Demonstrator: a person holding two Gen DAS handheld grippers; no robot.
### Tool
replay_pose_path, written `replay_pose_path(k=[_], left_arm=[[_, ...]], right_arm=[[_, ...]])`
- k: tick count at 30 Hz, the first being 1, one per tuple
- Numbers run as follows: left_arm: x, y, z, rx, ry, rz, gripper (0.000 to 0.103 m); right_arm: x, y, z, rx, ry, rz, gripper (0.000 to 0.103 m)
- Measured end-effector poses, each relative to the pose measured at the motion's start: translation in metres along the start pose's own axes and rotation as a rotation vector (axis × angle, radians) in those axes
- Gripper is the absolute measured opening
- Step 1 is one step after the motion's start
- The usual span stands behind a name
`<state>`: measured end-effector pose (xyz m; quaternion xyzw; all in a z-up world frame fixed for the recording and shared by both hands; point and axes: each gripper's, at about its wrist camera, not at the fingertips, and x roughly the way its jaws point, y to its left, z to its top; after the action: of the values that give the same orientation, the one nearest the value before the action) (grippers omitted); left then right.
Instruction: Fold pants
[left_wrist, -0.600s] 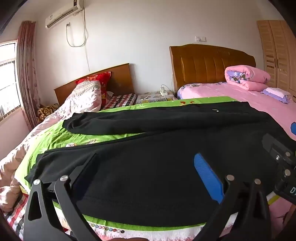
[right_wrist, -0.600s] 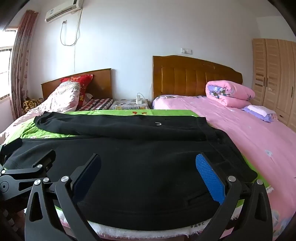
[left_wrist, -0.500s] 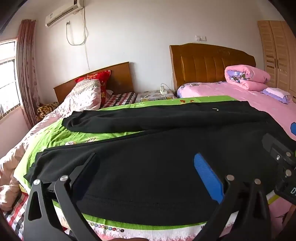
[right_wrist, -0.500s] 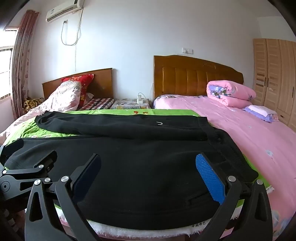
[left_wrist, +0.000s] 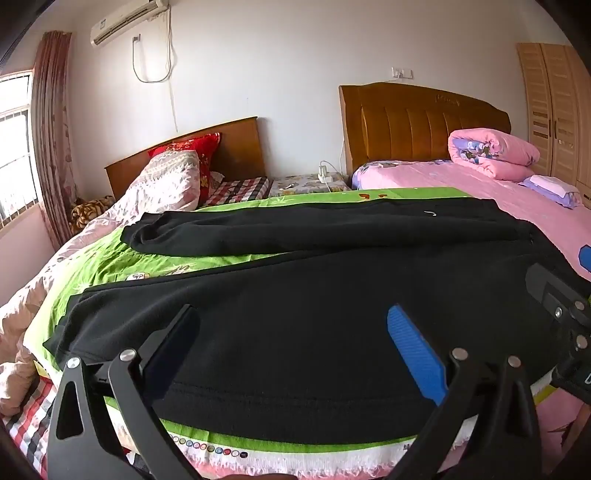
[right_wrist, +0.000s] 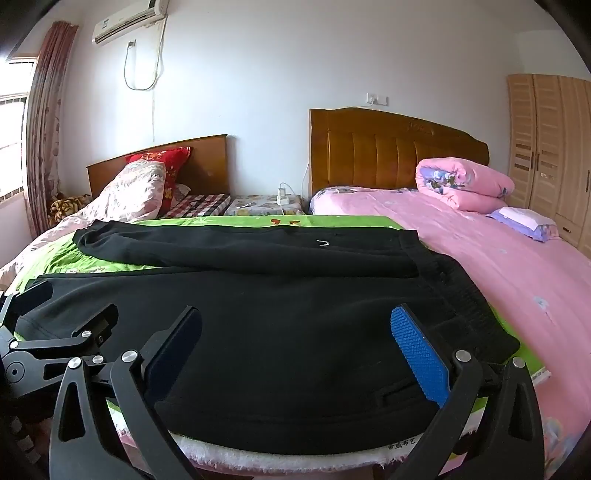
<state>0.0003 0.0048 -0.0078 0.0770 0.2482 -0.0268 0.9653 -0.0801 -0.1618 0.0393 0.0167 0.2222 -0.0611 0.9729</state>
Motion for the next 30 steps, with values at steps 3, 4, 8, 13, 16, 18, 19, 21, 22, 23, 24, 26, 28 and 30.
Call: replay_pose_path(k=[3,4,8,13,16,18,19,21,22,23,24,26,28,30], left_arm=[[-0.0003,-0.0003,-0.0003,0.0,0.001,0.0,0.102],[-0.0002,0.0002,-0.0002,-0.001,0.002,-0.001,0.102],[0.0025,0.002,0.0002,-0.003,0.011,-0.006,0.102],[0.0031,0.0029,-0.0005,-0.006,0.015,-0.009,0.102],[0.0032,0.0035,-0.0006,-0.006,0.016,-0.009,0.102],[0.0035,0.0039,-0.0005,-0.008,0.019,-0.009,0.102],[0.0035,0.0042,-0.0004,-0.009,0.02,-0.01,0.102],[0.0032,0.0045,-0.0009,-0.009,0.021,-0.01,0.102],[0.0033,0.0045,-0.0007,-0.01,0.023,-0.011,0.102],[0.0037,0.0046,-0.0002,-0.011,0.024,-0.011,0.102],[0.0038,0.0046,-0.0002,-0.011,0.025,-0.011,0.102],[0.0034,0.0048,-0.0012,-0.012,0.025,-0.012,0.102],[0.0033,0.0049,-0.0013,-0.012,0.026,-0.011,0.102],[0.0038,0.0058,-0.0011,-0.013,0.029,-0.013,0.102]], right_arm=[[-0.0003,-0.0005,0.0,0.0,0.004,0.005,0.099],[-0.0004,-0.0005,0.0005,0.0,0.005,0.005,0.099],[0.0013,-0.0018,0.0006,0.003,0.01,0.008,0.099],[0.0029,-0.0019,-0.0002,0.006,0.016,0.012,0.099],[0.0036,0.0002,-0.0011,0.006,0.017,0.013,0.099],[0.0036,0.0001,-0.0016,0.006,0.017,0.013,0.099],[0.0037,0.0003,-0.0018,0.007,0.017,0.013,0.099],[0.0038,0.0005,-0.0025,0.007,0.018,0.012,0.099],[0.0043,0.0014,-0.003,0.007,0.02,0.013,0.099],[0.0051,0.0018,-0.0035,0.007,0.022,0.014,0.099],[0.0051,0.0023,-0.0034,0.008,0.023,0.015,0.099],[0.0052,0.0023,-0.0039,0.007,0.023,0.015,0.099],[0.0063,0.0029,-0.0052,0.009,0.027,0.017,0.099],[0.0067,0.0032,-0.006,0.01,0.03,0.02,0.099]])
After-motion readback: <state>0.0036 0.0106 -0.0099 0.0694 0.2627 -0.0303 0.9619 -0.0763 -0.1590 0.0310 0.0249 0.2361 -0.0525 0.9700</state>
